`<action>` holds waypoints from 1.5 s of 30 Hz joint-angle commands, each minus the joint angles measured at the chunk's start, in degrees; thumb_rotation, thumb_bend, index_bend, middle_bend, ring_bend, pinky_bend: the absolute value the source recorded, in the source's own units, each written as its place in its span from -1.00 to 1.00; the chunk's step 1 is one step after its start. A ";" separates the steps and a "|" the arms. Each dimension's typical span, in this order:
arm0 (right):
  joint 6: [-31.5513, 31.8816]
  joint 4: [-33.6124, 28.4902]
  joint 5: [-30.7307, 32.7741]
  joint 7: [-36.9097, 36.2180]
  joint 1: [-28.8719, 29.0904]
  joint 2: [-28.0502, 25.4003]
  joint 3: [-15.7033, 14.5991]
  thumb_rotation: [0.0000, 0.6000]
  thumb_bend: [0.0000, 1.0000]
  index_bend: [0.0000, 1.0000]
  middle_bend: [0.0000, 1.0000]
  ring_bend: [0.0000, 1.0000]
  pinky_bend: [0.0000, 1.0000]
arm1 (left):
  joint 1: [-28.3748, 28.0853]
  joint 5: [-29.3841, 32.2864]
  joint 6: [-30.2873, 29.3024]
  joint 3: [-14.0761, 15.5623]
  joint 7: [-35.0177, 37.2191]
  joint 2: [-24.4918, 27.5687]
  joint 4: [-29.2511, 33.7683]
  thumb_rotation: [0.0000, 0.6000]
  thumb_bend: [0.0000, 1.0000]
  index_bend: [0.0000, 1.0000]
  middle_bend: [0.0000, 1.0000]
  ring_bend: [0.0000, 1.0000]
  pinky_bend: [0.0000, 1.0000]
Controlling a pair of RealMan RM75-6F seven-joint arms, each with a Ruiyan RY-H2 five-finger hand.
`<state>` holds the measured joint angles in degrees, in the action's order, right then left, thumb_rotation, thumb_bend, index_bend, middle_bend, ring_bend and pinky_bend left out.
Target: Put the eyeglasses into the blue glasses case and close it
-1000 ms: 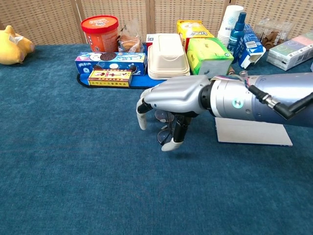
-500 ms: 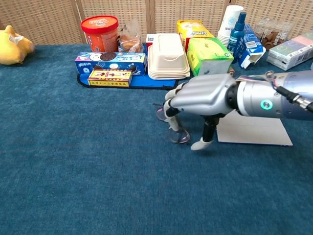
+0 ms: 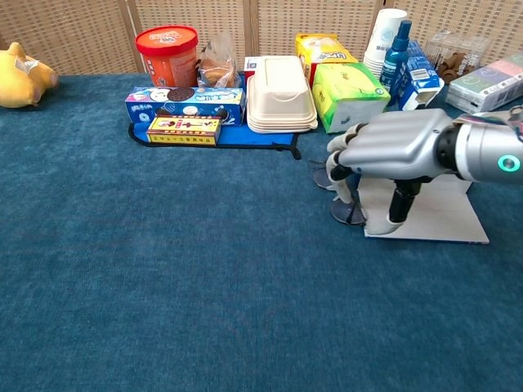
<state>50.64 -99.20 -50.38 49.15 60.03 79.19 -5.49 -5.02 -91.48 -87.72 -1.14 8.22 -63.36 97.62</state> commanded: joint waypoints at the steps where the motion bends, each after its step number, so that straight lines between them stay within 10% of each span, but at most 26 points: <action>1: 0.95 -0.70 0.53 0.40 -0.65 -1.03 -0.61 0.43 -0.46 -0.29 -0.60 -0.94 -0.79 | -0.07 -0.03 0.08 0.01 -0.01 -0.04 0.01 1.00 -0.74 -0.62 -0.64 -0.79 -1.00; 21: 3.44 -7.10 -2.39 -5.81 -2.74 -4.63 3.00 0.46 -0.44 -0.42 -0.56 -0.82 -0.76 | -0.03 -0.10 0.10 0.37 1.02 -0.15 -0.76 1.00 -0.74 -0.62 -0.64 -0.79 -1.00; 45: 6.39 7.42 -2.26 -7.13 -3.86 8.92 7.76 0.51 -0.48 -0.73 -0.64 -0.86 -0.75 | 1.00 -0.18 -1.44 0.70 3.05 0.33 -2.07 1.00 -0.74 -0.62 -0.64 -0.79 -1.00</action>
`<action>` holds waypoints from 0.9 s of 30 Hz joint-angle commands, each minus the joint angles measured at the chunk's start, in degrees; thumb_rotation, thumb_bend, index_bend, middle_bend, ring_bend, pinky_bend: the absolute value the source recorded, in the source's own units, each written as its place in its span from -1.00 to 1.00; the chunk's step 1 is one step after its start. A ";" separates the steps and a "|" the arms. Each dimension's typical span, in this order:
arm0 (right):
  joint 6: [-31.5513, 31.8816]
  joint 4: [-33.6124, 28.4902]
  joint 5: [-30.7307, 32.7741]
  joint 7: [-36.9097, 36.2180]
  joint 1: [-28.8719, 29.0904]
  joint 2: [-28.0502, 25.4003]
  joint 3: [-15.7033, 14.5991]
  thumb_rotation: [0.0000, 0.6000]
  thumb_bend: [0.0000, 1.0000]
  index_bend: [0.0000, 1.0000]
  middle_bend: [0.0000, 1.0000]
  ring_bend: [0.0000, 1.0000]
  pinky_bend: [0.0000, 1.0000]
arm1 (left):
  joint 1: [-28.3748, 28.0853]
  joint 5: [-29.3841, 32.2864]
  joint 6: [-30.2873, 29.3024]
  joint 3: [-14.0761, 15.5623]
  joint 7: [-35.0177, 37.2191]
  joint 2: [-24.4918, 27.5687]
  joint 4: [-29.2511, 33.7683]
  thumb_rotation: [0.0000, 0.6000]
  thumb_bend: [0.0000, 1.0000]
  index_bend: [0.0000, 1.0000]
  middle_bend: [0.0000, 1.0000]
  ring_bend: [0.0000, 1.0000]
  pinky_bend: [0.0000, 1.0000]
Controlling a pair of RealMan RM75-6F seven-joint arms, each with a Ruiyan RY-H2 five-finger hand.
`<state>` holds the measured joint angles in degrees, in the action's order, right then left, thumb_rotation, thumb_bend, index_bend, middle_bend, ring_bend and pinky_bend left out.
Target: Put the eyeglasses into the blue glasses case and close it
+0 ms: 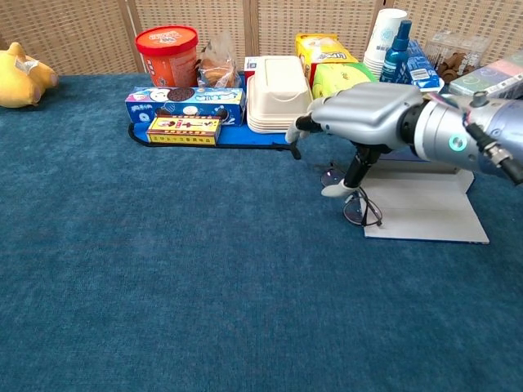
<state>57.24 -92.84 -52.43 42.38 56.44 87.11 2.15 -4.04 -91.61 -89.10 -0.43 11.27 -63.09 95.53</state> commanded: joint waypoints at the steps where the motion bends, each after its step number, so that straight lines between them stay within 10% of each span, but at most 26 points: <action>1: -0.24 1.40 -0.30 -0.37 -0.30 1.34 0.14 0.50 -0.48 -0.74 -0.64 -0.86 -0.75 | 0.03 -0.08 -0.11 -0.01 -0.01 0.09 0.05 1.00 -0.74 -0.62 -0.64 -0.79 -1.00; 27: 0.96 10.29 -9.24 -3.76 -6.42 1.21 -4.22 0.49 -0.48 -0.89 -0.67 -0.94 -0.77 | 0.59 -0.80 -1.27 0.06 0.28 0.52 0.12 1.00 -0.74 -0.62 -0.64 -0.79 -1.00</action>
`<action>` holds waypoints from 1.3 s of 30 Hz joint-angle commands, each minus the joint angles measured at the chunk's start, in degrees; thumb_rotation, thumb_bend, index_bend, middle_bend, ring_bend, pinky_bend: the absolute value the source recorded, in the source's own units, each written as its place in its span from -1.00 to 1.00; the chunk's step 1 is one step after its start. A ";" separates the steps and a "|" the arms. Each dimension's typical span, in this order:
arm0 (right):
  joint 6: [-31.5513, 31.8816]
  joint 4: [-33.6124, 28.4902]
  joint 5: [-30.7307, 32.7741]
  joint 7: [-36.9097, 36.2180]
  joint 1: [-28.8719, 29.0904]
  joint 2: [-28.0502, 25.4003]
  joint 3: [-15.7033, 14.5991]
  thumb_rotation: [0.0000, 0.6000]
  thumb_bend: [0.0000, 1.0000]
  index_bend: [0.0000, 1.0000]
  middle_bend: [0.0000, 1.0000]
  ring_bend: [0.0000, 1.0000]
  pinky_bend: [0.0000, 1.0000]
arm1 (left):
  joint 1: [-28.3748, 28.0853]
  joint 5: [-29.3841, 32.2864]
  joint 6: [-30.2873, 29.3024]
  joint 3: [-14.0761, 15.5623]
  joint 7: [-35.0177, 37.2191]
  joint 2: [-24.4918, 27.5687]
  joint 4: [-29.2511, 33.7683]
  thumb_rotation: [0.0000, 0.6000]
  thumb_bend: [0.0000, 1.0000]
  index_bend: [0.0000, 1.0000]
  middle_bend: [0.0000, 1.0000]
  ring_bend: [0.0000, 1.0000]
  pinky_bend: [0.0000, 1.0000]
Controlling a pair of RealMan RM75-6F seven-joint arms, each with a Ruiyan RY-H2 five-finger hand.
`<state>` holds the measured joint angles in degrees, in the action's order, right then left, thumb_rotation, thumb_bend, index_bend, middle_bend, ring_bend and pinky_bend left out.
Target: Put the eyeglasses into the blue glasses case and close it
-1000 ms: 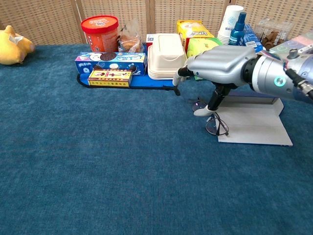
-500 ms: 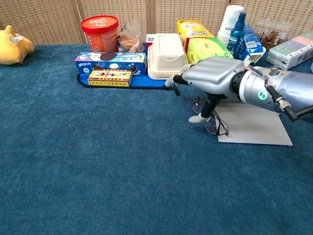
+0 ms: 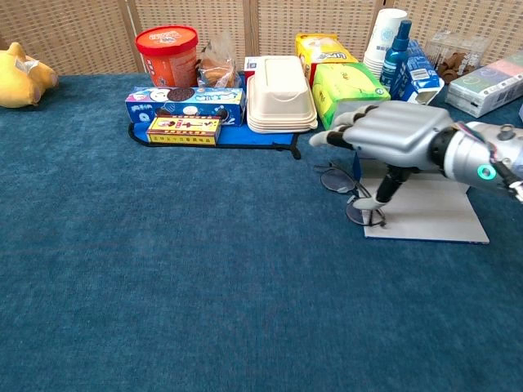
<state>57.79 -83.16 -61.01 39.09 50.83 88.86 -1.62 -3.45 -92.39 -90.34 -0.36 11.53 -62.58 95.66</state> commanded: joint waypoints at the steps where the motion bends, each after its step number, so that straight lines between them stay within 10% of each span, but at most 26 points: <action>1: 0.55 0.79 -0.84 -0.64 -1.11 -0.69 -0.50 0.50 -0.48 -0.90 -0.67 -0.94 -0.77 | -0.01 -0.06 -0.06 -0.03 0.04 0.00 -0.01 1.00 -0.74 -0.62 -0.64 -0.79 -1.00; 39: 0.39 -12.82 -8.38 -2.09 -6.38 -7.41 0.39 0.57 -0.46 -0.44 -0.54 -0.79 -0.75 | 0.02 -0.23 -0.11 -0.05 -0.14 -0.05 -0.03 1.00 -0.74 -0.62 -0.64 -0.79 -1.00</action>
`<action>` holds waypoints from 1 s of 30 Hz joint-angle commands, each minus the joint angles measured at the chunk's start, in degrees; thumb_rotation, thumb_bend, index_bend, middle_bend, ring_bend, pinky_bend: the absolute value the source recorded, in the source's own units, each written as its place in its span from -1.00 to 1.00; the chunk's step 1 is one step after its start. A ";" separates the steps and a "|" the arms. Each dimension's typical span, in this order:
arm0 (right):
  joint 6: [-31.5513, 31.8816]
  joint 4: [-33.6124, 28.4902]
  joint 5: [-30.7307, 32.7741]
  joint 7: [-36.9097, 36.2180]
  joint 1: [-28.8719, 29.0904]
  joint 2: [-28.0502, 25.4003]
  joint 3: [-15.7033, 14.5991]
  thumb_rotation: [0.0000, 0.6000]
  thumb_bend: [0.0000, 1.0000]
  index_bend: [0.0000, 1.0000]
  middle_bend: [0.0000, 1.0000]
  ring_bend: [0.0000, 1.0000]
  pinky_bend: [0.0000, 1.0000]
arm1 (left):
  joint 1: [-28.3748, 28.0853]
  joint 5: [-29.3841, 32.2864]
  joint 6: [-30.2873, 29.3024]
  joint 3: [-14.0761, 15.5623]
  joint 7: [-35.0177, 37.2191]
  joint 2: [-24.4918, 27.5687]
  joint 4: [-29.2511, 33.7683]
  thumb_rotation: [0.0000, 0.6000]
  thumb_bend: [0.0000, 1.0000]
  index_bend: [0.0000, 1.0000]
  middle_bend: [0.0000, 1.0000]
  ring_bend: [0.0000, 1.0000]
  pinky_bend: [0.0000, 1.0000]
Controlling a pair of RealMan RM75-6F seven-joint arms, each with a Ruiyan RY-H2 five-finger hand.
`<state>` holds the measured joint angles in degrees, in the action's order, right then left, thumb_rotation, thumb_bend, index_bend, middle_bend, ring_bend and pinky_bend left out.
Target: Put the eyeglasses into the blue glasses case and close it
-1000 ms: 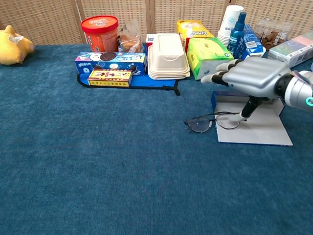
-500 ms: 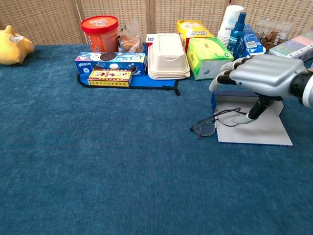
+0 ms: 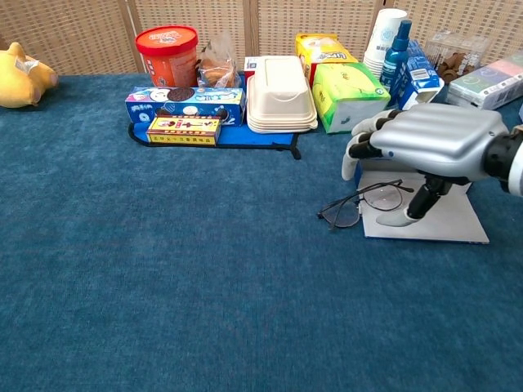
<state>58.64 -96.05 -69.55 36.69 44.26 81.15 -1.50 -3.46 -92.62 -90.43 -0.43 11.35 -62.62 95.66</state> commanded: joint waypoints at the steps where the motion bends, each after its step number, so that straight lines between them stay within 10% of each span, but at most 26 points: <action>1: -0.68 0.10 0.21 0.39 0.26 0.42 0.36 0.57 -0.46 -0.44 -0.54 -0.79 -0.75 | 0.04 -0.01 -0.04 0.03 0.07 0.00 -0.05 1.00 -0.74 -0.62 -0.64 -0.79 -1.00; 30: -6.87 -0.47 7.06 5.11 2.84 -0.68 1.93 0.57 -0.46 -0.31 -0.49 -0.79 -0.75 | 0.70 -0.79 -1.08 0.38 0.95 0.01 -0.71 1.00 -0.74 -0.62 -0.64 -0.79 -1.00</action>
<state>51.78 -96.27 -62.73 41.64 47.15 80.65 0.56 -2.77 -93.39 -91.50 -0.05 12.29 -62.62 94.94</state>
